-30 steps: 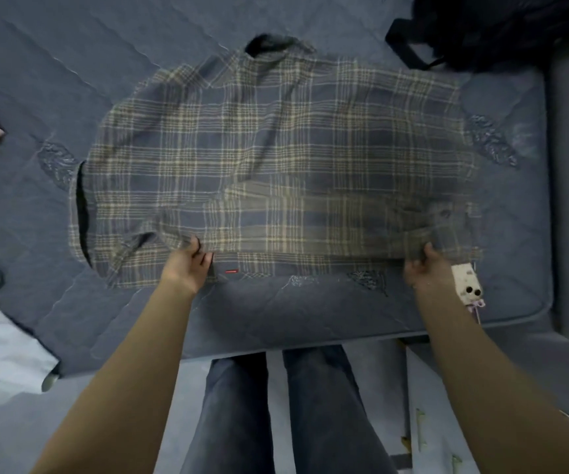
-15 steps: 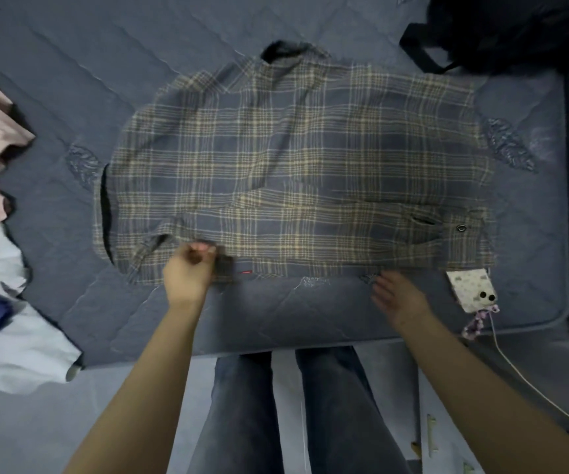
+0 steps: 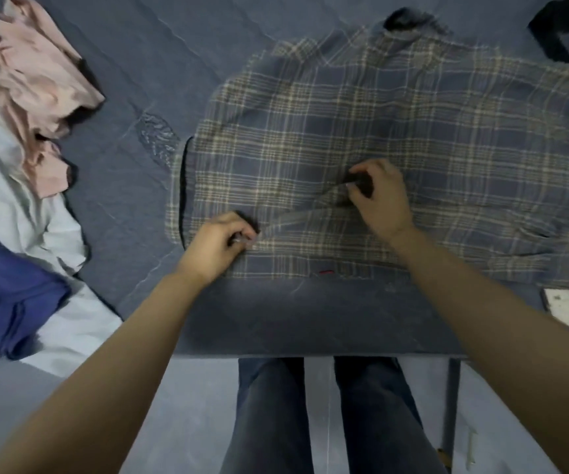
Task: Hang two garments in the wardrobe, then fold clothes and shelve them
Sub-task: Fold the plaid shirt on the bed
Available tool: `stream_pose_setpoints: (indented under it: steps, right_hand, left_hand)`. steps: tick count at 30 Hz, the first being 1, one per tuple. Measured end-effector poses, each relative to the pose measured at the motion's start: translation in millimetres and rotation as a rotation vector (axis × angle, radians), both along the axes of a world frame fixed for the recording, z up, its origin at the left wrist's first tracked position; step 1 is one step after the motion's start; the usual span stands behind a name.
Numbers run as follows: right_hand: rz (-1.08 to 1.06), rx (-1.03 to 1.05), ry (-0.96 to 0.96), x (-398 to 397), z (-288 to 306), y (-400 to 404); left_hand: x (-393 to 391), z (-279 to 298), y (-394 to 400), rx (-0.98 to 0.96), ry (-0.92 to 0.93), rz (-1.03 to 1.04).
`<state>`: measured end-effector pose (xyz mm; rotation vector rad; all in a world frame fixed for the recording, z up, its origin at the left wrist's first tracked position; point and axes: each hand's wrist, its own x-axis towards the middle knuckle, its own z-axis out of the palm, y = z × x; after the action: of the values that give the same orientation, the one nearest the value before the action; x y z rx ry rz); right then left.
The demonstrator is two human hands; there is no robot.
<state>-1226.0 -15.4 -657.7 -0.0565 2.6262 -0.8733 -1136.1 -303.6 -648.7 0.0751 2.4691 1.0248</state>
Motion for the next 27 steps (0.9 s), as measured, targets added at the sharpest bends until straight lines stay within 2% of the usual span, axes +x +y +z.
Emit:
stream_pose_setpoints:
  steps: [3,5,7,11,15,17,22,25,27]
  right_hand:
    - [0.202,0.189,-0.089,-20.7,-5.1,15.4]
    - [0.342,0.246,-0.114,-32.7,-1.8,23.5]
    - [0.409,0.218,-0.156,-43.6,2.7,25.9]
    - [0.24,0.13,-0.14,-66.8,8.1,22.5]
    - [0.232,0.322,-0.103,-73.2,-3.9,15.7]
    - [0.215,0.332,-0.08,-66.3,-8.4,13.4]
    - [-0.019,0.15,0.042,-24.0,14.4,40.7]
    - [-0.353,-0.065,-0.03,23.0,32.3,72.4]
    - [-0.682,-0.229,-0.125,56.8,37.7,93.7]
  left_hand:
    - [10.0,-4.5,-6.5,-0.078,-0.02,-0.057]
    - [11.5,-3.8,-4.8,-0.101,-0.085,0.055]
    - [6.8,-2.5,-1.1,-0.056,-0.148,0.186]
    - [-2.1,-7.4,-0.9,-0.119,-0.242,0.206]
    - [-8.4,-11.1,-6.2,-0.193,-0.27,0.361]
    - [-15.2,-7.0,-5.7,-0.239,-0.249,0.339]
    - [-31.2,22.9,23.5,-0.311,0.051,0.13]
    - [-50.7,36.8,73.9,-0.206,0.104,-0.055]
    - [-67.5,38.7,115.7,-0.153,0.105,-0.18]
